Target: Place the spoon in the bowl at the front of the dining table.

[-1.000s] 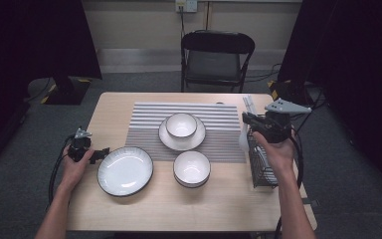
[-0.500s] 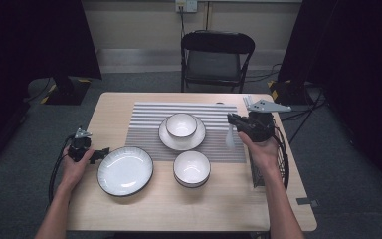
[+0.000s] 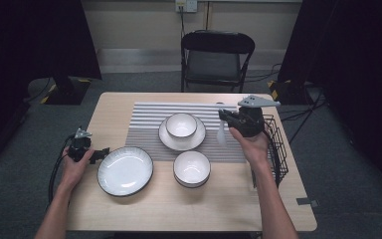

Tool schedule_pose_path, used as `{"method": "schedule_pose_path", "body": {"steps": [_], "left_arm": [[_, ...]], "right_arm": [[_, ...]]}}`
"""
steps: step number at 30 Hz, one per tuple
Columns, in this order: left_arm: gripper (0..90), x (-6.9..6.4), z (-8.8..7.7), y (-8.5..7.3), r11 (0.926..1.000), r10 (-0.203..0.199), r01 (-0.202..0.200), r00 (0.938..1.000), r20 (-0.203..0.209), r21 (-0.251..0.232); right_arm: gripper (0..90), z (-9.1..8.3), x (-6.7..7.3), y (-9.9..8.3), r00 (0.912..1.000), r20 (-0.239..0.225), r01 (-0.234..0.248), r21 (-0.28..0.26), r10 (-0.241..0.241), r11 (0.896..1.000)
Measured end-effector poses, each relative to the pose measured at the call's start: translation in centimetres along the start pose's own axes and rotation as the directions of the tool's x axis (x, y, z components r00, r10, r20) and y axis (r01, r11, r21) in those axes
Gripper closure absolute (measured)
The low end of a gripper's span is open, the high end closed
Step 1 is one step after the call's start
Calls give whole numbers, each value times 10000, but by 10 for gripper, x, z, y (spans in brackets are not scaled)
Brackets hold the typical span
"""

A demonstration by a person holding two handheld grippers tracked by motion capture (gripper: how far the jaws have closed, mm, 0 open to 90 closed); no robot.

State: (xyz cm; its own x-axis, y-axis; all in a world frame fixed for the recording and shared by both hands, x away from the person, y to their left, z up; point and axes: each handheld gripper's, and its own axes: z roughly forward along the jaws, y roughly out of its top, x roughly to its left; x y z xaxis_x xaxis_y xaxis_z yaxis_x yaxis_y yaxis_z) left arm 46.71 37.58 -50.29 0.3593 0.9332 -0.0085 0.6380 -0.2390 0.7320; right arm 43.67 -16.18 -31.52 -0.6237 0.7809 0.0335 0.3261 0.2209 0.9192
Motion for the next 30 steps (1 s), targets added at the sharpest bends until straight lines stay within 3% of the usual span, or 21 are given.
{"method": "schedule_pose_path", "body": {"steps": [14,30], "left_arm": [[102,0,0,0,10000,17,-17,10000,25,-11],[102,0,0,0,10000,13,-13,10000,19,-13]], "right_arm": [[865,22,2,-1,10000,-74,-42,212,44,9998],[865,49,15,9,9992,-372,186,375,-172,9991]]}}
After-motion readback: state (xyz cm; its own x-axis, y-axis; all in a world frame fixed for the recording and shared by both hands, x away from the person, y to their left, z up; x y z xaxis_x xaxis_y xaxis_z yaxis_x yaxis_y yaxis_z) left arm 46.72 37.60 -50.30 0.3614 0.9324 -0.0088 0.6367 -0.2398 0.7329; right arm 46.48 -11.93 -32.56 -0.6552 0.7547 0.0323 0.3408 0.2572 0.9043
